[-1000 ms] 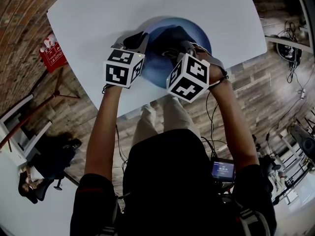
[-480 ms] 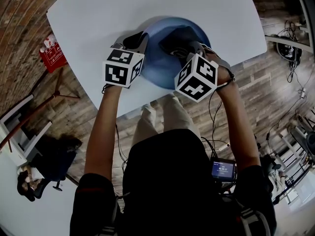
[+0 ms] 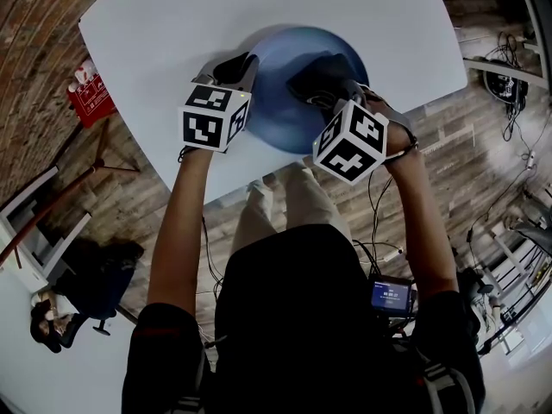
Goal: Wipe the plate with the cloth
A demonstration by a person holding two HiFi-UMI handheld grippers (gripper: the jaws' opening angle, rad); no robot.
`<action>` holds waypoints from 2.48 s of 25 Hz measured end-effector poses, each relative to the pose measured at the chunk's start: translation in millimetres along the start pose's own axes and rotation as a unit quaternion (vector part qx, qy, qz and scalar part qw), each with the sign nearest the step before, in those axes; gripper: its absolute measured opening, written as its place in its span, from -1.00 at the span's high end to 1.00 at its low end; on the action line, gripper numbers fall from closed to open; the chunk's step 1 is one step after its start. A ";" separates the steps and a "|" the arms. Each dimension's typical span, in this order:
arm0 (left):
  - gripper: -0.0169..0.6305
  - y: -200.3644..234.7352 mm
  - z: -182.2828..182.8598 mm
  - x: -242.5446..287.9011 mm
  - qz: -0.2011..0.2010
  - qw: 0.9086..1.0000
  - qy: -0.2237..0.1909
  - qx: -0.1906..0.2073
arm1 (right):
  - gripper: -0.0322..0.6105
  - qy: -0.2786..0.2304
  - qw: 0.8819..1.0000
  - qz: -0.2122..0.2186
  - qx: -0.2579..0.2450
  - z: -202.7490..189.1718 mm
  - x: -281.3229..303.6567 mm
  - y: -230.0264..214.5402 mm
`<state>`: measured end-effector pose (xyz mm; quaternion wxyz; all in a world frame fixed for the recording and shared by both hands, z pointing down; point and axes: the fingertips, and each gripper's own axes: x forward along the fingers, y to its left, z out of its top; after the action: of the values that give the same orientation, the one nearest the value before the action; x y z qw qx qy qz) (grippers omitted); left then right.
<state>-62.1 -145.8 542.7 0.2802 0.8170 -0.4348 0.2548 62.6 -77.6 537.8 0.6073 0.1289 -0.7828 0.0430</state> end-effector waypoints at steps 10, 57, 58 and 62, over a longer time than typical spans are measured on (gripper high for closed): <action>0.82 -2.1 0.5 0.7 -0.002 1.000 0.000 0.000 | 0.74 0.023 0.999 0.030 -0.002 -12.2 -3.9 23.1; 0.82 -4.7 1.4 1.0 -0.004 1.000 -0.003 0.001 | 0.74 -0.004 0.994 0.099 -0.039 55.0 6.8 75.1; 0.82 -5.0 1.4 1.0 -0.004 1.000 -0.003 0.002 | 0.74 -0.006 0.995 0.097 -0.039 56.7 7.1 72.9; 0.82 -4.1 1.1 0.3 -0.005 1.000 -0.003 0.001 | 0.74 -0.008 0.995 0.089 -0.045 63.6 9.5 64.3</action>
<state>-58.3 -144.7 541.1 0.2792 0.8200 -0.4315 0.2518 -15.7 -31.4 536.2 0.5996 0.0315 -0.7974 0.0608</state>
